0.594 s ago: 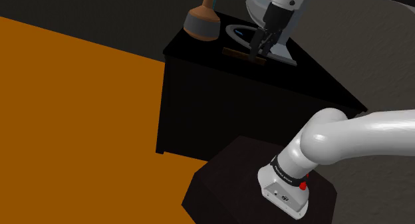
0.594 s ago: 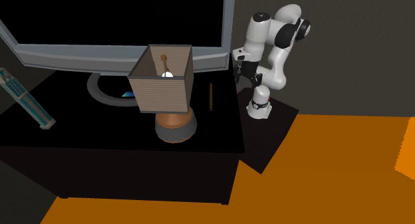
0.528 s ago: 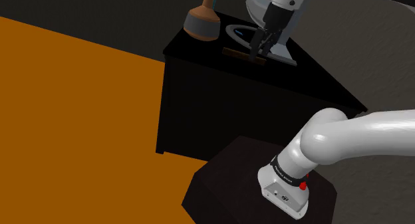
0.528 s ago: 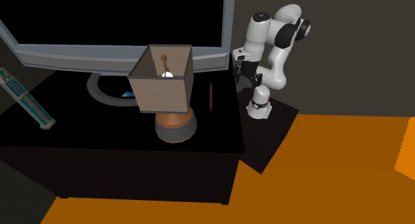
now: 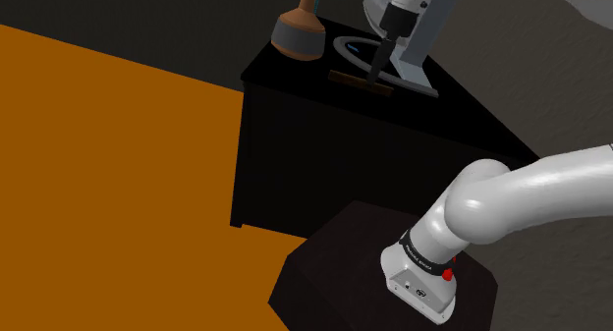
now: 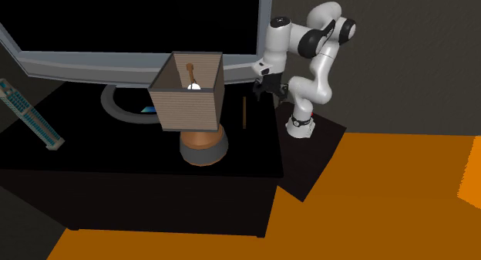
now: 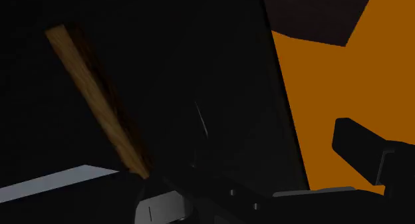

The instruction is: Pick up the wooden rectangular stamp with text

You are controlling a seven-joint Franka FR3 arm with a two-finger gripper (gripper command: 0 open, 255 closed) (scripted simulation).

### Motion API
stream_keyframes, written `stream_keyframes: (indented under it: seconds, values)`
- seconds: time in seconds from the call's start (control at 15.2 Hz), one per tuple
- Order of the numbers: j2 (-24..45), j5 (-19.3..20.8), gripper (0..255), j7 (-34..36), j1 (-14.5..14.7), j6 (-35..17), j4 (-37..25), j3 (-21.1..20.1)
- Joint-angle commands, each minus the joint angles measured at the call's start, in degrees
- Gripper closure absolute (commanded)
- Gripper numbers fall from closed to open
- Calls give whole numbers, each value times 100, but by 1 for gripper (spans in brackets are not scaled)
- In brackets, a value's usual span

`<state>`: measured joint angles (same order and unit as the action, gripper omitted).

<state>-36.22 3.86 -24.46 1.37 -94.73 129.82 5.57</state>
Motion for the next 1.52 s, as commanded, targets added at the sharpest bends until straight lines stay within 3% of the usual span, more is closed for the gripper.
stream_keyframes:
  seconds: [0.0,0.33,0.92,0.99,1.19,1.39,1.45]
  values:
    - [474,337,0,-820,-64,-175,-201,450]
    - [1573,238,0,-2682,-406,-439,-940,538]
    - [1630,-102,0,-2971,-1597,-1052,-365,-456]
    - [1698,-107,255,-2905,-1577,-1182,-301,-497]
    - [1755,-122,255,-2847,-1554,-972,-560,-543]
    - [1700,-84,255,-3011,-1626,-1234,-246,-421]
    - [1948,-80,255,-2921,-1605,-1328,-393,-479]
